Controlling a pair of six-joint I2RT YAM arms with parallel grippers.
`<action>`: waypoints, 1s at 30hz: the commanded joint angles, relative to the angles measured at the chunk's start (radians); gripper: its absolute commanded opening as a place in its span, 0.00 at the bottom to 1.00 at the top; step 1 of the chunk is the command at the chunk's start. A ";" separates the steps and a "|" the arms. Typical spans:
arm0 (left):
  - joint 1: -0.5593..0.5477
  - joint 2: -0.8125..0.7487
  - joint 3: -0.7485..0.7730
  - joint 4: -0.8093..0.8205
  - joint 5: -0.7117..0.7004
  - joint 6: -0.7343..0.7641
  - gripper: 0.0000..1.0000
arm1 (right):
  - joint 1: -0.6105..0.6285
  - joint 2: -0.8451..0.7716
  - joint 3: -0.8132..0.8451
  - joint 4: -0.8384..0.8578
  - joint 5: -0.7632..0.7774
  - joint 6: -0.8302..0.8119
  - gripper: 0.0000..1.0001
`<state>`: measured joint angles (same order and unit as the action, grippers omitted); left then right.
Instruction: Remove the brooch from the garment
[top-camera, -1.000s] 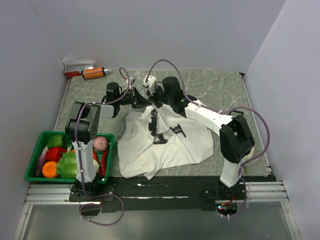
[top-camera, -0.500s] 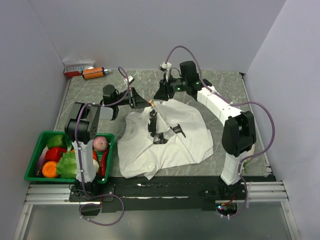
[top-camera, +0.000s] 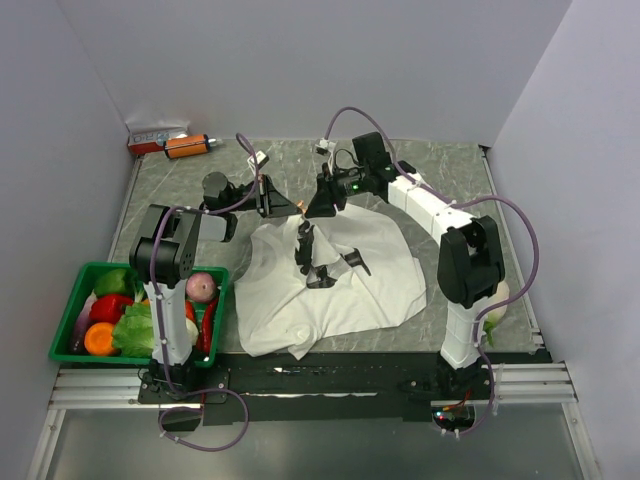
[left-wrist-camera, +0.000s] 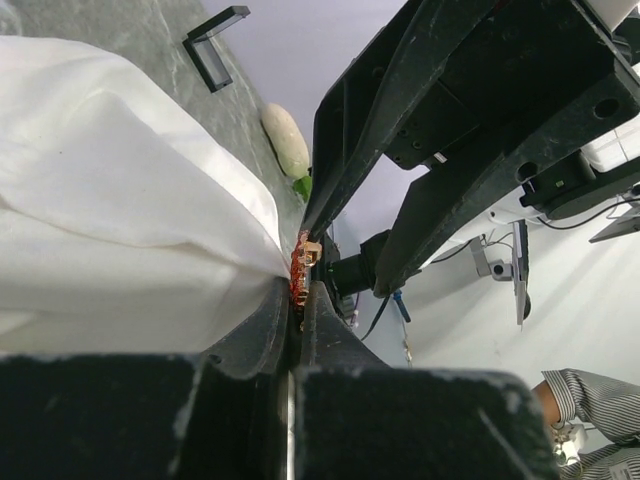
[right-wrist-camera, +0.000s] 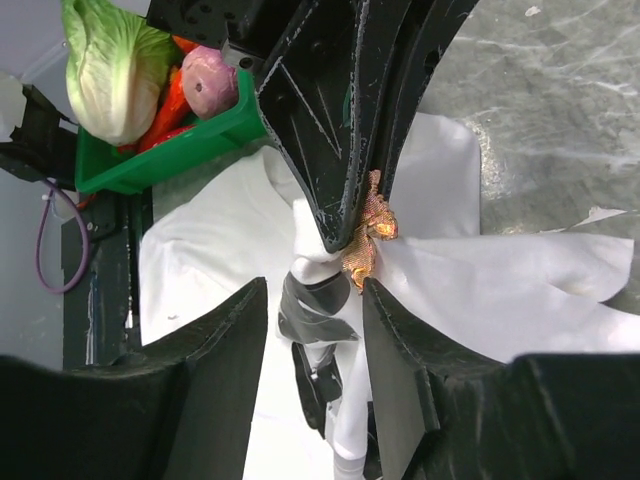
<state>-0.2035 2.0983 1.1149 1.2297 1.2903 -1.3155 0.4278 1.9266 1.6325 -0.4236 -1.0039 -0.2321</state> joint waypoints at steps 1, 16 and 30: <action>0.000 -0.035 0.003 0.106 0.017 -0.030 0.01 | 0.012 0.020 0.033 -0.007 0.002 -0.012 0.49; -0.002 -0.027 0.014 0.103 0.020 -0.037 0.01 | 0.025 0.054 0.059 0.054 0.019 0.051 0.39; -0.004 -0.004 0.033 0.106 0.024 -0.048 0.01 | 0.023 0.060 0.086 0.062 -0.032 0.048 0.38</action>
<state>-0.2035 2.0983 1.1149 1.2682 1.2976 -1.3552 0.4454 1.9881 1.6562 -0.4038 -0.9897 -0.1947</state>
